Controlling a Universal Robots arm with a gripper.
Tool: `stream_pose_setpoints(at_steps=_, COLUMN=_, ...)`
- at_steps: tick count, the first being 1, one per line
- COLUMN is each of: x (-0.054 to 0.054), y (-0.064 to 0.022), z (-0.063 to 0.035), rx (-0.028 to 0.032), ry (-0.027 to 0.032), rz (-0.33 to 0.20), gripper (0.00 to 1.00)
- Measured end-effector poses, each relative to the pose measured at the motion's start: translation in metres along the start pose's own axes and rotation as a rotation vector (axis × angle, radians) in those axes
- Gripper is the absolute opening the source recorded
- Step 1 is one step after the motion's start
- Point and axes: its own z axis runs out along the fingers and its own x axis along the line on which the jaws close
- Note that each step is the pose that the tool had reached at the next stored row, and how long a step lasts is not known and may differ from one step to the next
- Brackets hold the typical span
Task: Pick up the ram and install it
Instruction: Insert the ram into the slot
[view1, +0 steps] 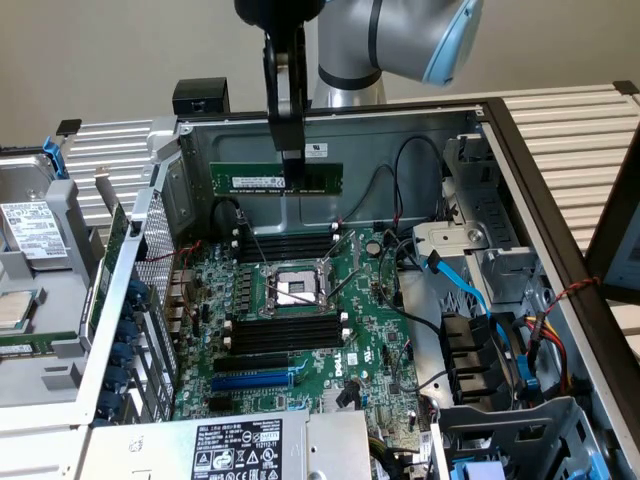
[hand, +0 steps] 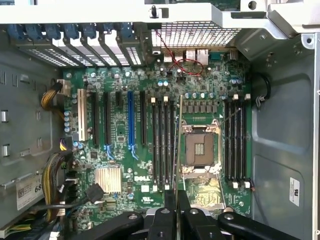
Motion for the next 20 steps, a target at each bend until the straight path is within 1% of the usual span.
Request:
stream_pose_setpoints(at_steps=2, x=-0.002, y=0.002, z=0.002, rx=0.0068, ry=0.0, rz=0.0, gripper=0.13)
stream_pose_setpoints(at_steps=5, x=-0.005, y=0.0049, z=0.0047, rx=0.0136, ry=0.0025, rz=-0.003, gripper=0.13)
stream_pose_setpoints(at_steps=7, x=-0.006, y=0.005, z=0.005, rx=0.0138, ry=0.0048, rz=-0.005, gripper=0.13)
stream_pose_setpoints(at_steps=11, x=-0.007, y=0.0052, z=0.0054, rx=0.0145, ry=0.0051, rz=-0.01, gripper=0.13)
stream_pose_setpoints(at_steps=12, x=-0.007, y=0.0052, z=0.0058, rx=0.0155, ry=0.0048, rz=-0.017, gripper=0.13)
stream_pose_setpoints(at_steps=16, x=-0.009, y=0.006, z=0.0091, rx=0.0229, ry=0.0031, rz=-0.039, gripper=0.13)
stream_pose_setpoints(at_steps=20, x=-0.009, y=0.0071, z=0.0162, rx=0.0235, ry=0.003, rz=-0.043, gripper=0.13)
